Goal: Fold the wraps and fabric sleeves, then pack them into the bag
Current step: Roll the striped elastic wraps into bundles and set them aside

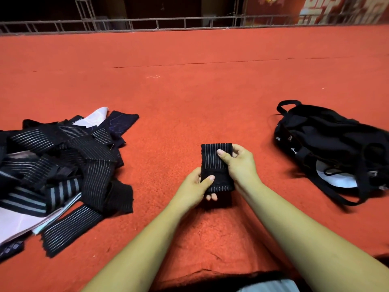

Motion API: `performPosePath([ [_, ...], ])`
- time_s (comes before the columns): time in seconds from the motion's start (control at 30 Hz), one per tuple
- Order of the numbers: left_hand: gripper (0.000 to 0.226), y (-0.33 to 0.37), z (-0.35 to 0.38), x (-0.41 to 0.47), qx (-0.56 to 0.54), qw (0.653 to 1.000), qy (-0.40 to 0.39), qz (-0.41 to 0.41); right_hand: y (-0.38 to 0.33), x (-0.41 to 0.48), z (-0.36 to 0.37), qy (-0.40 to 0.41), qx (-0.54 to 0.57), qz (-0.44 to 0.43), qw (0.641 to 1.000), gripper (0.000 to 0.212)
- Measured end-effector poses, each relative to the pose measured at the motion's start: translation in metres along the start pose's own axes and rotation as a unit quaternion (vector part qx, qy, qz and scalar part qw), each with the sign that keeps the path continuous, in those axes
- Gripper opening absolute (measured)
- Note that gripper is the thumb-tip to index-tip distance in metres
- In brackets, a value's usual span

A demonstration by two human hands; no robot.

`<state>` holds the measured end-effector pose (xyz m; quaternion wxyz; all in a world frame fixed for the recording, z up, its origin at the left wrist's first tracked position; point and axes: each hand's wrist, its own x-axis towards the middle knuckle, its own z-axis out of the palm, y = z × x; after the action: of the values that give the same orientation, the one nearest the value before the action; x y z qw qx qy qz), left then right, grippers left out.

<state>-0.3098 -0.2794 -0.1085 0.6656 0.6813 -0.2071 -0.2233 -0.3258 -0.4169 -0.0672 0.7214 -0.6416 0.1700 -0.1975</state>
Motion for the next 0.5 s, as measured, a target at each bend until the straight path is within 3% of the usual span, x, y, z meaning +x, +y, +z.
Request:
performPosePath([
  [0.23, 0.009, 0.009, 0.000, 0.057, 0.051, 0.997, 0.050, -0.027, -0.001, 0.056, -0.008, 0.044, 0.035, -0.003, 0.998, 0.015],
  [0.5, 0.041, 0.001, -0.003, 0.129, 0.152, 0.983, 0.098, 0.031, 0.013, 0.161, -0.018, 0.033, -0.108, 0.037, 0.993, 0.008],
])
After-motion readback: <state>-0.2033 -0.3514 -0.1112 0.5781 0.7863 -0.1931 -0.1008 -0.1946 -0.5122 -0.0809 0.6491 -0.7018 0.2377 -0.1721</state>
